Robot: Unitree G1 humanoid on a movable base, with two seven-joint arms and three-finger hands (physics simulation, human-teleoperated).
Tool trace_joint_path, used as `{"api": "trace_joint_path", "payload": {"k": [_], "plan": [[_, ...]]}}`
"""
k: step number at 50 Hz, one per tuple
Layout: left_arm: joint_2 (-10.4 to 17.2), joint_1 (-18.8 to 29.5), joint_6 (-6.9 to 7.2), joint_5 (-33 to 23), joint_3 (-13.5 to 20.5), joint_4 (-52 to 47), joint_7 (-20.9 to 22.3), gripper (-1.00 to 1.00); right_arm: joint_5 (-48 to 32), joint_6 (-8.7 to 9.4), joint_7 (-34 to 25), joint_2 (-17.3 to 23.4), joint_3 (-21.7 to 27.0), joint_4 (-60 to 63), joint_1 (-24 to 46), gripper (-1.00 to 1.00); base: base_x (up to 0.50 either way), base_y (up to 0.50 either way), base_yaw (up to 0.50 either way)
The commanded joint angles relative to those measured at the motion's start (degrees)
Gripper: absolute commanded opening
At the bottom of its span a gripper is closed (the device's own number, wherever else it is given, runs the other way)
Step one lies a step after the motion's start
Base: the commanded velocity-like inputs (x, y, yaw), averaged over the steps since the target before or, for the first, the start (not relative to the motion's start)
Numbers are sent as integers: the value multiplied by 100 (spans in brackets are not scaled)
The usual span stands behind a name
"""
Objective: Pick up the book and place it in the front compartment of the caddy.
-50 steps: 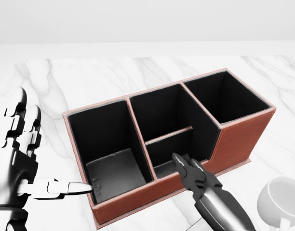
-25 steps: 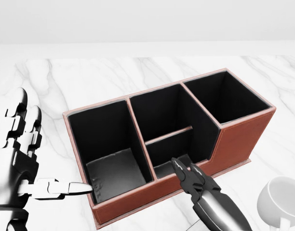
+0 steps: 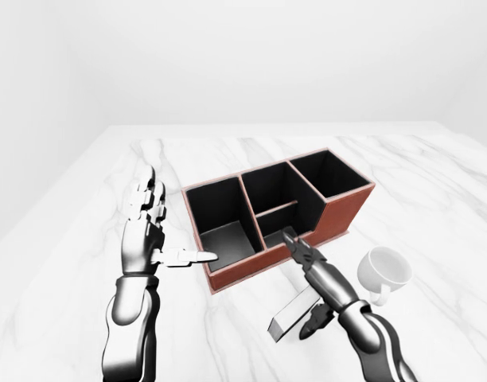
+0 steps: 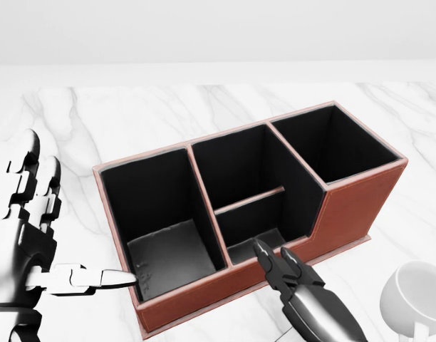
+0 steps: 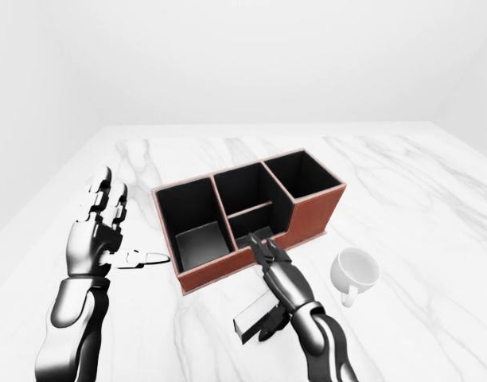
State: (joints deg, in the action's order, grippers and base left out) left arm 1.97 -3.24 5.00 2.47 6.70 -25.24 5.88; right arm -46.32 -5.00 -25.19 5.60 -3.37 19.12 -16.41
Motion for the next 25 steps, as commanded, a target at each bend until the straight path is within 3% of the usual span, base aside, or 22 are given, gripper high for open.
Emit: {"api": "trace_joint_path", "payload": {"k": [1, 25], "plan": [[2, -3, 0, 3, 4, -39, -2, 99, -83, 0, 81, 7, -56, -129, 15, 100, 0, 0, 0], [-3, -8, 0, -6, -8, -54, 0, 99, -219, 0, 279, 45, -135, -454, 91, 100, 0, 0, 0]]}}
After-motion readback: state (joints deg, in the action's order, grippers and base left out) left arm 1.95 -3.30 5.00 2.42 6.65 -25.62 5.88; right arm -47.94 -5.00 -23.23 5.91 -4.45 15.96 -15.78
